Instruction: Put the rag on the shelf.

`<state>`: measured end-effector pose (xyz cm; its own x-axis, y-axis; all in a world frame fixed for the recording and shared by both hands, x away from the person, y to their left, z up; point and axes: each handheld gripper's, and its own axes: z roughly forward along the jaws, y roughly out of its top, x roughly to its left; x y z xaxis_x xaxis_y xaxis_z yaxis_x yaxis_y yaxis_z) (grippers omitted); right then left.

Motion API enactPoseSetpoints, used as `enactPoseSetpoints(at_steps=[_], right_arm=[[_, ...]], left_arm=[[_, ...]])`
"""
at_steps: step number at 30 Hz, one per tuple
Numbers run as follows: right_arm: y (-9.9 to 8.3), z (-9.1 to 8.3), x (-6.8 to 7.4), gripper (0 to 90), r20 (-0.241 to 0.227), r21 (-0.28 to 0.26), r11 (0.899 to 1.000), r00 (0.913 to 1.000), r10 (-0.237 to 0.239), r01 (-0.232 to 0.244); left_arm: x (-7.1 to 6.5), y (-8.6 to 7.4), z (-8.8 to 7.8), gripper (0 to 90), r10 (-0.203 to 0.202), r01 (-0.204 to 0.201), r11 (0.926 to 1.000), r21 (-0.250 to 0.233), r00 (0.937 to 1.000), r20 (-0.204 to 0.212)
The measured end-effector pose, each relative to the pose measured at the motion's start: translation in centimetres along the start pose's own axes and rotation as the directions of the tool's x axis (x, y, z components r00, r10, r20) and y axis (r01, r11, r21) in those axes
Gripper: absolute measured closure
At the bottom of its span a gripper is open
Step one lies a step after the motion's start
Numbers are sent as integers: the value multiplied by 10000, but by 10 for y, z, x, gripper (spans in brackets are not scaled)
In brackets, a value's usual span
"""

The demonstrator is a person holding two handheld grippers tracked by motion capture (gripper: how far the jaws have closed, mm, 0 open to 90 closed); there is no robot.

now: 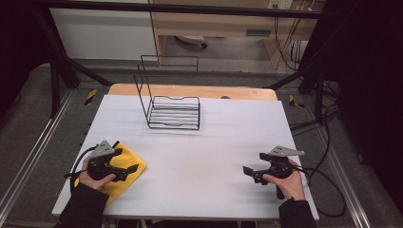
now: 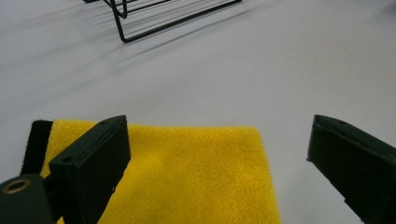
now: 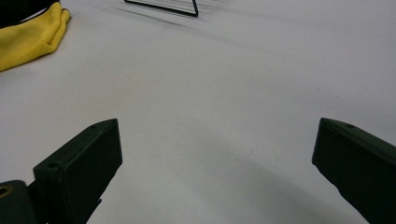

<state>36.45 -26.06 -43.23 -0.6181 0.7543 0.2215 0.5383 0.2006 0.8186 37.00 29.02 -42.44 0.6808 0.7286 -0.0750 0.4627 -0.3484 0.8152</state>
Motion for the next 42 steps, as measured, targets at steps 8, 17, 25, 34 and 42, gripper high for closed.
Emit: enactPoseSetpoints(at_steps=[8, 17, 25, 34, 42], right_arm=[[2, -2, 1, 19, -47, -72, 10000, 10000, -45, 45], [2, -1, 4, 18, 19, 2, 9998, 9998, -188, 188], [2, 0, 5, 20, -3, 1, 9999, 9999, -143, 143], [1, 2, 6, 21, 54, 82, 9997, 9997, -219, 219], [1, 1, 5, 21, 52, 114, 9997, 9997, -232, 232]], left_arm=[[-4, 3, 2, 55, -1, 2, 9998, 196, 10000, -54], [-8, 5, 2, 54, -19, 20, 9996, 268, 10000, -41], [-17, 7, 8, 126, -13, 17, 9978, 658, 10000, -63], [-26, 7, 15, 364, 408, -370, 9901, 1351, 9988, -253], [-34, 7, 24, 560, 447, -413, 9828, 1798, 9989, -152]])
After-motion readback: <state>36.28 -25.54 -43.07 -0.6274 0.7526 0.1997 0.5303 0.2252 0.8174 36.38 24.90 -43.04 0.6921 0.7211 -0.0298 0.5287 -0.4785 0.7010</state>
